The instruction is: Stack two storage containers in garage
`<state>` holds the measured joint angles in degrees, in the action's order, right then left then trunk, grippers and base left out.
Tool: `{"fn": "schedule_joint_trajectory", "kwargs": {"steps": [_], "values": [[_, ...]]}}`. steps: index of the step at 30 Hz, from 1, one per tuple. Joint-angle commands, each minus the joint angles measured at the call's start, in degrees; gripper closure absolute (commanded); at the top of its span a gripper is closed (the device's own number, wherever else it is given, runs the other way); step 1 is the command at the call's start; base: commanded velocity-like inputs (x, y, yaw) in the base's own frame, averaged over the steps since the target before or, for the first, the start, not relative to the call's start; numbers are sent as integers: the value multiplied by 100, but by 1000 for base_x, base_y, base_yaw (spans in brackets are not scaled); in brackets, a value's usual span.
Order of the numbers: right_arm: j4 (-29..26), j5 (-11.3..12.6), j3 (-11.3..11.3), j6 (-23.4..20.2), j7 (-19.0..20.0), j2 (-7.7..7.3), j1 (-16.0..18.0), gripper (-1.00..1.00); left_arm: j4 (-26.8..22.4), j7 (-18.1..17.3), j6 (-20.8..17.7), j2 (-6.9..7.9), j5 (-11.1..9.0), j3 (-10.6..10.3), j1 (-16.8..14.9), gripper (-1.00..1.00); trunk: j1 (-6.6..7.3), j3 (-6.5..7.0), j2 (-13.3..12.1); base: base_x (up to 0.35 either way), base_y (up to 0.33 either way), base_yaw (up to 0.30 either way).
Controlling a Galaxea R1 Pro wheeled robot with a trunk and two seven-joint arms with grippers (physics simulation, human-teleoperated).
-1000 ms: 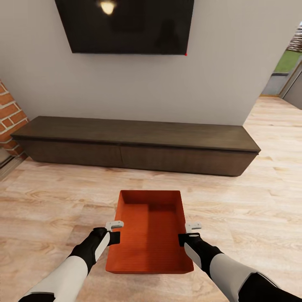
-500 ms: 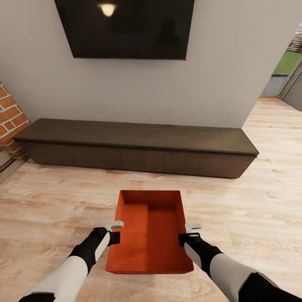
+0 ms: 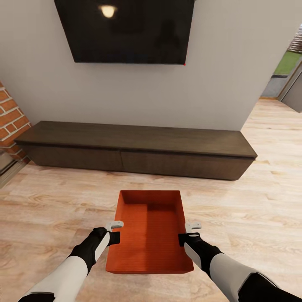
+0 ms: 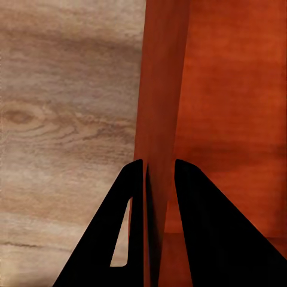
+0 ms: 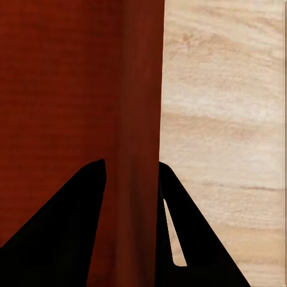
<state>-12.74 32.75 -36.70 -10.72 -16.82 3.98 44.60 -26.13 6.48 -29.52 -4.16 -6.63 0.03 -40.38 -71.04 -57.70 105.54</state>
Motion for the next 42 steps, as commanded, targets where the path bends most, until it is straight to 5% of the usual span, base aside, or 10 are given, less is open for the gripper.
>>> {"fn": "schedule_joint_trajectory", "kwargs": {"steps": [1, 42], "values": [[-114, 3, -17, 88, -53, -3, 5, 100, 3, 72, -46, 3, 118, 11, 4, 100, 23, 14, -40, 0, 0, 0], [-118, -20, -28, 140, -50, 23, 14, 100, 3, 72, -19, -5, 118, 14, 4, 100, 924, 750, -1684, 0, 0, 0]]}}
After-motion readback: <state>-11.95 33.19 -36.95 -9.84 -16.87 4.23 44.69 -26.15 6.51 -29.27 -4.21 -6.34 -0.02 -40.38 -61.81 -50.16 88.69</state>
